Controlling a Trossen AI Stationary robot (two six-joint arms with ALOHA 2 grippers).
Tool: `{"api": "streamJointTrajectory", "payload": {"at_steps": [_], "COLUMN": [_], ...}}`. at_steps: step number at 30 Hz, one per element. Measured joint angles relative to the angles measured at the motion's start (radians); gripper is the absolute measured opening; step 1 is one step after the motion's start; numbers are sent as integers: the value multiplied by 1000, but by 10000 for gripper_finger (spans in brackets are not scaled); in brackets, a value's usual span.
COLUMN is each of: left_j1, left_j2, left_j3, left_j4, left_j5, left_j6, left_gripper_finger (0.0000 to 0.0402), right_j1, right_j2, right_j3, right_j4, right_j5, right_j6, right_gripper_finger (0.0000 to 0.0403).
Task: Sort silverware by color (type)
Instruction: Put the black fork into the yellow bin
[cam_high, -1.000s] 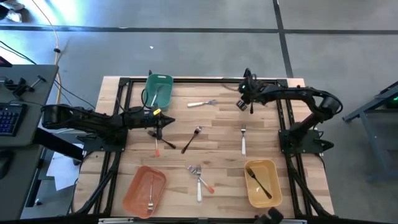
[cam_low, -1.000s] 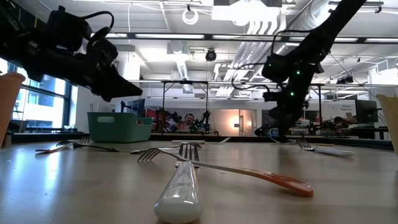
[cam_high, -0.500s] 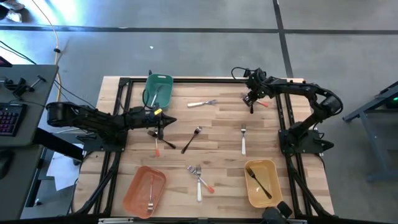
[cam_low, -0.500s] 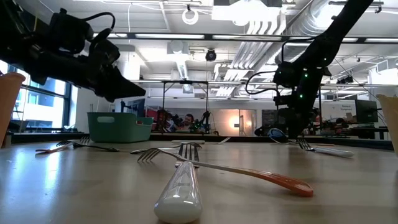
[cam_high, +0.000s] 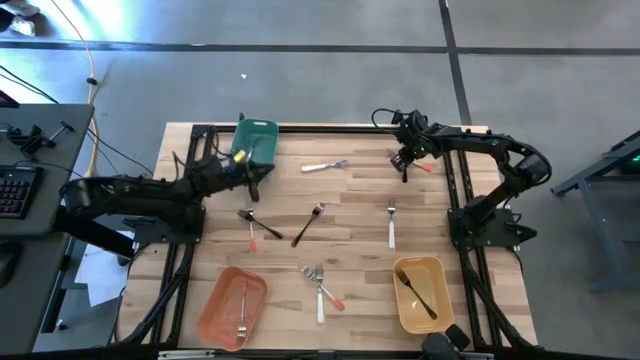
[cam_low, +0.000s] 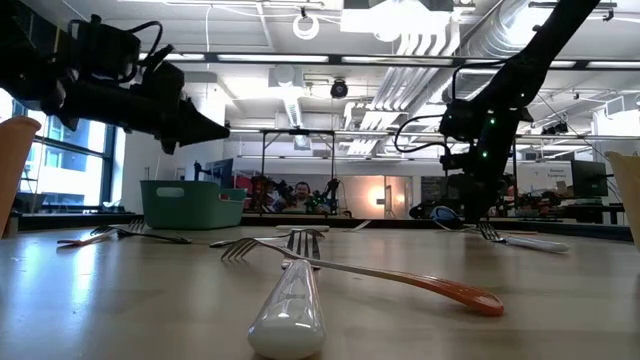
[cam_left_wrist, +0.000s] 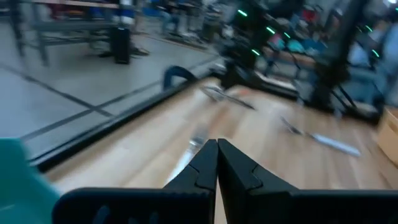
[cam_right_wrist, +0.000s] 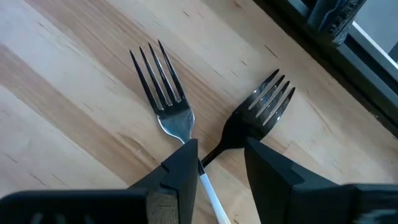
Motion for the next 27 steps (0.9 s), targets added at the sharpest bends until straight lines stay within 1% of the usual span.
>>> {"api": "streamJointTrajectory", "payload": {"at_steps": [5,9,21,24,27], "left_j1": [110,151,170,170,170], "left_j2": [-19,-19,-19,-19,-19], "left_j3": [0,0,0,0,0], "left_j4": [-6,-15,-14,-14,-14], "left_j5": [78,115,117,117,117], "left_j6": [-25,-9,9,9,9], "left_gripper_finger": [0,0,0,0,0], "right_j1": [-7,-7,4,7,9], "right_j2": [0,0,33,44,45], "right_j3": [0,0,1,1,1], "right_j4": [-2,-5,17,28,30], "right_j5": [-64,-66,-88,-93,-85], "right_j6": [7,1,-11,-11,-11], "right_gripper_finger": [117,117,117,109,93]}}
